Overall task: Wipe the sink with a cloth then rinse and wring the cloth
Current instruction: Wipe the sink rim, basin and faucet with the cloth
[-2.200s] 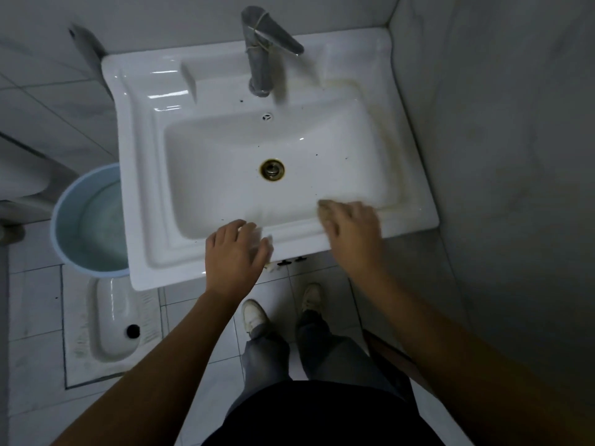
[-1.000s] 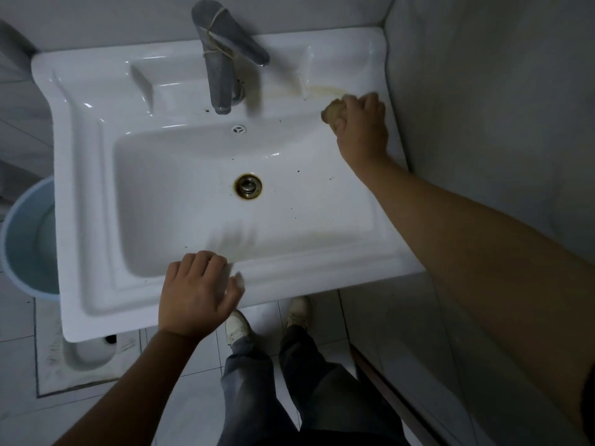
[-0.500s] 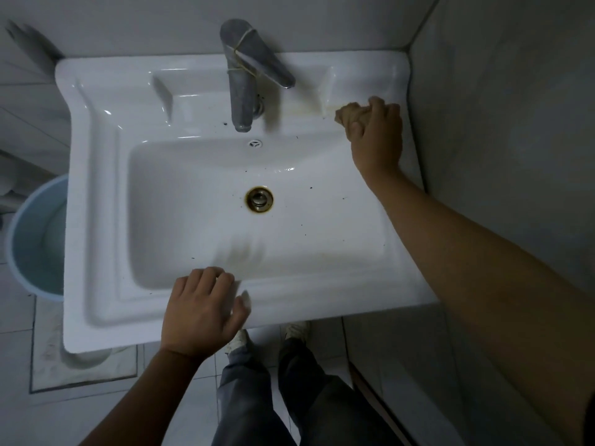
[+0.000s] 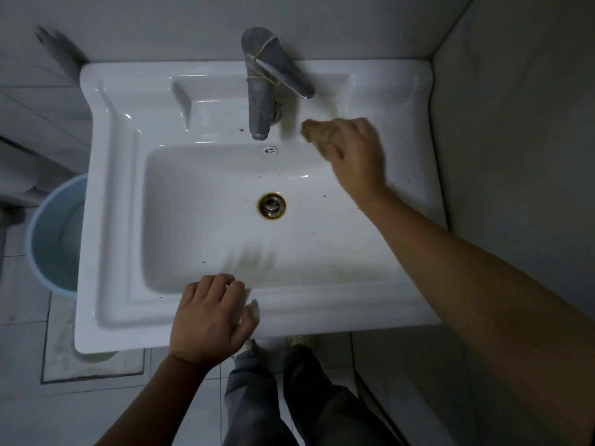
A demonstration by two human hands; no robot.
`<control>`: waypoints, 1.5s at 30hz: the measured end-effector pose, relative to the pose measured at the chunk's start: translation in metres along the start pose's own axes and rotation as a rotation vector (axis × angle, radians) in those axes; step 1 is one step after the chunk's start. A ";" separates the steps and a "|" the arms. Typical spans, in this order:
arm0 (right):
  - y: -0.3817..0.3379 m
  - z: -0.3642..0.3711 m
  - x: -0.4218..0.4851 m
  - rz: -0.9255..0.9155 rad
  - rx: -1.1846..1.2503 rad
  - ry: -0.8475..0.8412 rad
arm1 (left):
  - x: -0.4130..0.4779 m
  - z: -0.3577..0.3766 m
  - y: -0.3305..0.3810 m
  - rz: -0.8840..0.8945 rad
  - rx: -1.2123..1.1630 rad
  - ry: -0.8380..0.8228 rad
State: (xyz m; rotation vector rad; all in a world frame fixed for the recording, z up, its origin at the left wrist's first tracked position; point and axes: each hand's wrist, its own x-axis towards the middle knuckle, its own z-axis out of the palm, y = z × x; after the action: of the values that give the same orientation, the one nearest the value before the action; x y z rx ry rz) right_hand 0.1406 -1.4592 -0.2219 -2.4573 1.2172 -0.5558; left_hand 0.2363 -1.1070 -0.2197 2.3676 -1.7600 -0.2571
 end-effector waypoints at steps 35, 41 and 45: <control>0.002 0.004 0.036 -0.199 -0.226 0.011 | -0.001 0.004 -0.002 0.020 0.013 -0.020; 0.068 -0.050 0.018 -0.089 -0.360 -0.068 | -0.002 0.005 -0.002 0.016 0.017 -0.008; 0.056 -0.065 -0.029 0.008 -0.330 -0.142 | -0.002 0.003 -0.002 0.008 0.017 -0.013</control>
State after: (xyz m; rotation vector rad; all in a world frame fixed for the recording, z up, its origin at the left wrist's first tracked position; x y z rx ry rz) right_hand 0.0548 -1.4761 -0.1970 -2.7036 1.3503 -0.1836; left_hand 0.2363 -1.1044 -0.2233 2.3757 -1.7836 -0.2573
